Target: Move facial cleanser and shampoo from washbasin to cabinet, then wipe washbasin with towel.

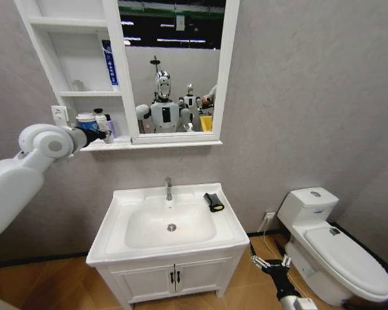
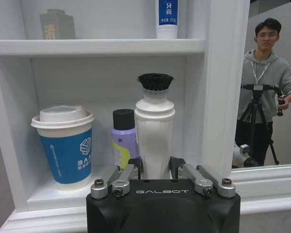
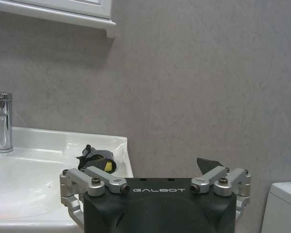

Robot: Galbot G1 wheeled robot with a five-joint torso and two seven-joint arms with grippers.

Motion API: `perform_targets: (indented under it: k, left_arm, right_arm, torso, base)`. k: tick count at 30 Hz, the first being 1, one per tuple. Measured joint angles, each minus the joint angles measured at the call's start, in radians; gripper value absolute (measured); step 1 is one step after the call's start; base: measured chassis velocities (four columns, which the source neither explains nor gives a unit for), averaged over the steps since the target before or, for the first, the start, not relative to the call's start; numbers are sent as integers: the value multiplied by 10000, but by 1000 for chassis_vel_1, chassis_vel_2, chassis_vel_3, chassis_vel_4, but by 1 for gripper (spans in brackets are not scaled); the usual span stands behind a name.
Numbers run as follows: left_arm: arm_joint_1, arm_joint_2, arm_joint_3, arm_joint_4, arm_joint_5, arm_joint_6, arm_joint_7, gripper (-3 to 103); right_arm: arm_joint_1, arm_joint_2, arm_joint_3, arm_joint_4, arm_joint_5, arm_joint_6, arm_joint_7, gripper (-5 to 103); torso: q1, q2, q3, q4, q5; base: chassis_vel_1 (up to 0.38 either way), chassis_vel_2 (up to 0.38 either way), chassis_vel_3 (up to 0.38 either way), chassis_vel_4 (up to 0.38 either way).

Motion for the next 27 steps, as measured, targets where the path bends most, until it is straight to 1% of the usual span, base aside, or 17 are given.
perform_targets:
  k: [1,4,5,7,8,10,13,14,16,27]
  left_arm:
    - [0,0,0,0,0,0,0,30]
    - [-482,-217,475,399,70,-6,39,30]
    - [-482,-217,475,399,70,-6,39,30]
    - [-813,-435,876,764,252,-8,161,30]
    - [-813,-435,876,764,252,-8,161,30]
    - [-1074,-666,1230,1110,442,-10,267,30]
    - [-1239,-840,1445,1342,588,-11,347,30]
    - [-1239,-840,1445,1342,588,-11,347,30]
    - [-1379,-1107,1628,1684,800,-14,450,30]
    - [-1443,-1639,1685,2371,1199,-19,596,30]
  right_arm:
    - [0,0,0,0,0,0,0,100]
    - [-2,-6,34,-51,23,30,-4,100]
    - [-2,-6,34,-51,23,30,-4,100]
    - [2,-8,66,-88,55,61,-6,100]
    - [2,-8,66,-88,55,61,-6,100]
    - [-12,-8,101,-120,93,97,-18,100]
    - [-18,-12,134,-170,135,136,-26,100]
    - [-18,-12,134,-170,135,136,-26,100]
    - [-23,-13,180,-239,175,189,-37,100]
    - [-41,-50,266,-403,274,300,-46,100]
  torso:
    - [0,0,0,0,0]
    - [0,0,0,1,0]
    - [0,0,0,1,0]
    - [0,0,0,0,-1]
    - [0,0,0,0,-1]
    - [0,0,0,0,-1]
    - [0,-1,0,0,0]
    - [0,-1,0,0,0]
    - [0,0,0,0,0]
    - [0,1,-1,0,-1]
  base:
    - [0,0,0,0]
    - [0,0,0,0]
    - [0,0,0,0]
    - [0,0,0,0]
    - [0,0,0,0]
    - [0,0,0,0]
    - [0,0,0,0]
    - [0,0,0,0]
    - [0,0,0,0]
    - [0,0,0,0]
